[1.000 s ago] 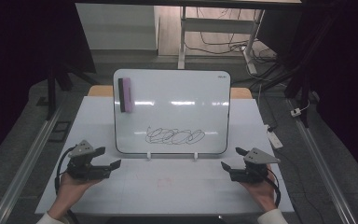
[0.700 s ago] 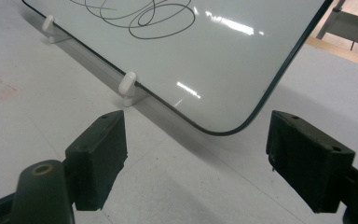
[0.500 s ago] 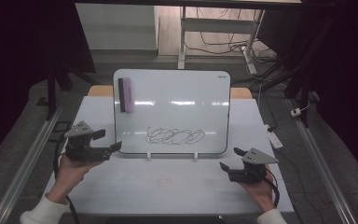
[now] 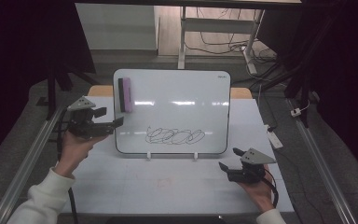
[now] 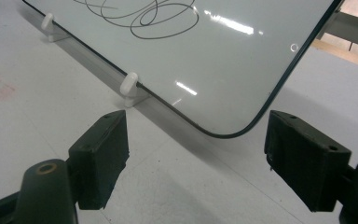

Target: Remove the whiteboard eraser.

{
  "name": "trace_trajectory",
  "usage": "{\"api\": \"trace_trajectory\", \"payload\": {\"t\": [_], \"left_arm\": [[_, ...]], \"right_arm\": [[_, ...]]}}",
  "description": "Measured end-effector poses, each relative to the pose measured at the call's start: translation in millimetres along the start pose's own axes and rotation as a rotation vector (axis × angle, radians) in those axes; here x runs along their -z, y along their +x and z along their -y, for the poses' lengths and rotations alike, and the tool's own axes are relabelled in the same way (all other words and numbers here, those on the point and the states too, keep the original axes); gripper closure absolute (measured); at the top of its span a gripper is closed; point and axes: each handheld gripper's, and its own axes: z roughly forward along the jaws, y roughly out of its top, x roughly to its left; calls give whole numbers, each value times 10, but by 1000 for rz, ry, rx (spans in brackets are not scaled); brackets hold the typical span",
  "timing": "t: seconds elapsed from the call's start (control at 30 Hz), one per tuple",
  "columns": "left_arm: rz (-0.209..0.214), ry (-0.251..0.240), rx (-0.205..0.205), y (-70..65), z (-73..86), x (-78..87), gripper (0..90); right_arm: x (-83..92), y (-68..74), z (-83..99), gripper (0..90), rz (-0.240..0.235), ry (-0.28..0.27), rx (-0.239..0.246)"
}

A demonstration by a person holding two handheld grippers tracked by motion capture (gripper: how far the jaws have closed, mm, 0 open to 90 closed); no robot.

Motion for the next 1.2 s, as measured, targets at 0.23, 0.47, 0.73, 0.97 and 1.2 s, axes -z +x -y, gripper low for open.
{"api": "trace_trajectory", "payload": {"t": [0.23,0.47,0.73,0.97,1.2], "left_arm": [[-35,-4,-3,23,-224,-139,217],[-46,-14,15,72,-474,-257,231],[-57,-15,47,158,-562,-375,254],[-61,-14,65,202,-562,-459,287],[-67,-15,79,224,-578,-546,322]], "right_arm": [[-6,-18,36,215,3,9,-9],[-6,-7,37,216,9,13,-4],[-4,-5,45,217,12,17,-3],[-4,-14,59,217,18,24,-1],[-13,1,58,216,21,30,3]]}}
